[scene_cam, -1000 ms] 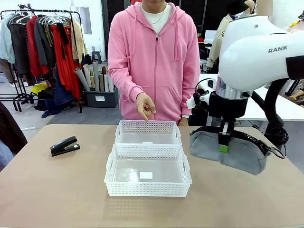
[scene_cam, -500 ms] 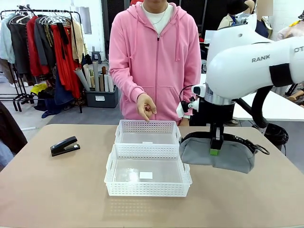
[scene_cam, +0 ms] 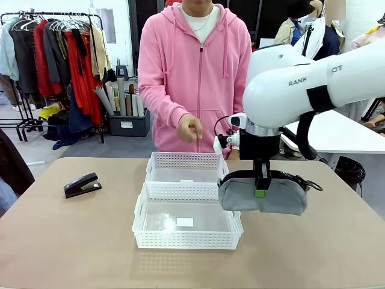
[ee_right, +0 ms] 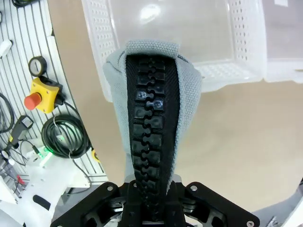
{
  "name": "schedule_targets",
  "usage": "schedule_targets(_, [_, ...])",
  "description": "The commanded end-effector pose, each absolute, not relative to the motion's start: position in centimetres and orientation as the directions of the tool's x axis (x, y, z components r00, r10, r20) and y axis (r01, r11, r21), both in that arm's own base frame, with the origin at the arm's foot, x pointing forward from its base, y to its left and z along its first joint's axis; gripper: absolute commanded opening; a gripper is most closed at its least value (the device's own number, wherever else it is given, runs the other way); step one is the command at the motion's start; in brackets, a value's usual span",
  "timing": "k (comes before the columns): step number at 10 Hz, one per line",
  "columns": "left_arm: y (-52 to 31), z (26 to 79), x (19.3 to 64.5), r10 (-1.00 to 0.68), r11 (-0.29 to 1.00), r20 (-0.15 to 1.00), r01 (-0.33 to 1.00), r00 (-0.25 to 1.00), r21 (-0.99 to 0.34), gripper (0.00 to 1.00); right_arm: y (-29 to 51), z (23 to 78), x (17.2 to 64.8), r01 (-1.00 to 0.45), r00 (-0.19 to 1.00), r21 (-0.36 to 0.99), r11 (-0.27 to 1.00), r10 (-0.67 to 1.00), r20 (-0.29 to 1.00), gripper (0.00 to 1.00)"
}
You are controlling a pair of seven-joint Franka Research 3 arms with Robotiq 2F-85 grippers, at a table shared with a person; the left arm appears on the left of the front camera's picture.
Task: Distribute items into two baskets.
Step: Move the picked Pencil pouch towards the Organizing basket indicated by the person, stopping as directed.
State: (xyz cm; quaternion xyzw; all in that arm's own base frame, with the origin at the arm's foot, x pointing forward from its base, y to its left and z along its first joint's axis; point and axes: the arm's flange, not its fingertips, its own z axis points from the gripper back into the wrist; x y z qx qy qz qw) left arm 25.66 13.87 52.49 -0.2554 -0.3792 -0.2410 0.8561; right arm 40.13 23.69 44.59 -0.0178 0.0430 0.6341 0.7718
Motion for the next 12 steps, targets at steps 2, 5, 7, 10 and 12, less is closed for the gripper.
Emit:
schedule_targets(2, [13.8, 52.6, 25.7, -0.217, 0.750, 0.777, 0.610, 0.591, -0.256, 1.00, 26.0, 44.0, 41.9, -0.988, 0.155, 0.001, 0.156, 0.981, -0.113, 0.00])
schedule_targets(5, [13.8, 52.6, 25.7, -0.217, 0.750, 0.777, 0.610, 0.591, -0.256, 1.00, 20.6, 45.8, 37.1, -0.954, 0.294, -0.068, 0.292, 0.956, -0.022, 0.00])
schedule_targets(7, [13.8, 52.6, 25.7, -0.217, 0.750, 0.777, 0.610, 0.591, -0.256, 1.00, 16.4, 47.6, 32.5, -0.945, 0.319, -0.087, 0.314, 0.947, -0.046, 0.00])
schedule_targets(10, [13.8, 52.6, 25.7, -0.217, 0.750, 0.777, 0.610, 0.591, -0.256, 1.00, 13.7, 48.8, 31.1, -0.939, 0.338, -0.088, 0.332, 0.939, -0.059, 0.00])
schedule_targets(12, [13.8, 52.6, 25.7, -0.217, 0.750, 0.777, 0.610, 0.591, -0.256, 1.00, 13.2, 49.0, 32.3, -0.942, 0.334, -0.074, 0.328, 0.939, -0.086, 0.00])
